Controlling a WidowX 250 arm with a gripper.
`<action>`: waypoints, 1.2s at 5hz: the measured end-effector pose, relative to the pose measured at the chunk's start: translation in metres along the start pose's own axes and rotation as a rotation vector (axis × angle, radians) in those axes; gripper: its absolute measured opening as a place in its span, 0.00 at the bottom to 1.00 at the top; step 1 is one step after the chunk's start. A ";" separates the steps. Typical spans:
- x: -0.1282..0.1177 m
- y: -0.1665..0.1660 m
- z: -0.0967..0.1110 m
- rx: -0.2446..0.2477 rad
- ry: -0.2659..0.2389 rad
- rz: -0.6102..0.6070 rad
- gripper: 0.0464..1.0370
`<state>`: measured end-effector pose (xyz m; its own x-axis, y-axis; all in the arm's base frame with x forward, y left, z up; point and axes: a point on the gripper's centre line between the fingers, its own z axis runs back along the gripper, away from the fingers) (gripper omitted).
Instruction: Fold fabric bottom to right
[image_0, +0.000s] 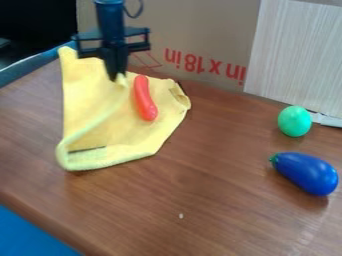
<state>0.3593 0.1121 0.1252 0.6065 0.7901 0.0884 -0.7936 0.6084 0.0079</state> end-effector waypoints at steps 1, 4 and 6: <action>0.006 -0.027 -0.003 -0.002 0.010 0.053 0.01; 0.003 -0.061 -0.018 0.003 -0.014 0.102 0.19; -0.007 -0.051 -0.016 -0.011 -0.048 0.114 0.77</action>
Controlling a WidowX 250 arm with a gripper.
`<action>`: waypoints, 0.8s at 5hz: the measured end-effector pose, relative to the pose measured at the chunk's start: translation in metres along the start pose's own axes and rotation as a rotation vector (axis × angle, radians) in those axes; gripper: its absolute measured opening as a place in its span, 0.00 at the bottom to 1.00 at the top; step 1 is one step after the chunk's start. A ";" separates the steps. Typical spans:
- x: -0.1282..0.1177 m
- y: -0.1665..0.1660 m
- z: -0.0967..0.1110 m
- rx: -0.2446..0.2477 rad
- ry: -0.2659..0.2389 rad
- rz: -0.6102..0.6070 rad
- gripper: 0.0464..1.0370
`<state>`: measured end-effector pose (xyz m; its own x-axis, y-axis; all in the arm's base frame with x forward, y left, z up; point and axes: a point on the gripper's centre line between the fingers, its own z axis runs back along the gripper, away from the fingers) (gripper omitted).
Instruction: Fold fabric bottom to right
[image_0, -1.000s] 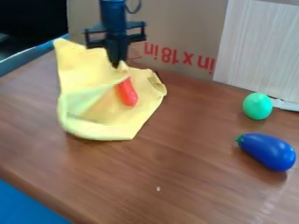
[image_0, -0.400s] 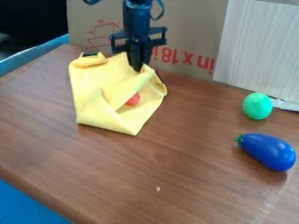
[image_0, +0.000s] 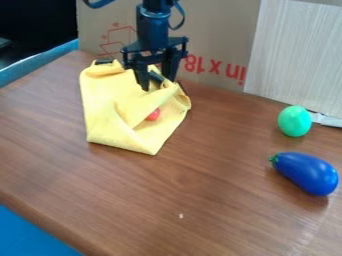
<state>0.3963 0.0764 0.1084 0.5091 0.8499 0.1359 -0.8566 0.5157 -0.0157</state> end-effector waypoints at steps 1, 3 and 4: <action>-0.002 0.003 0.009 -0.020 -0.011 -0.014 0.97; 0.010 0.025 0.063 -0.145 -0.058 -0.062 0.96; 0.021 0.056 0.096 -0.140 -0.105 -0.057 0.96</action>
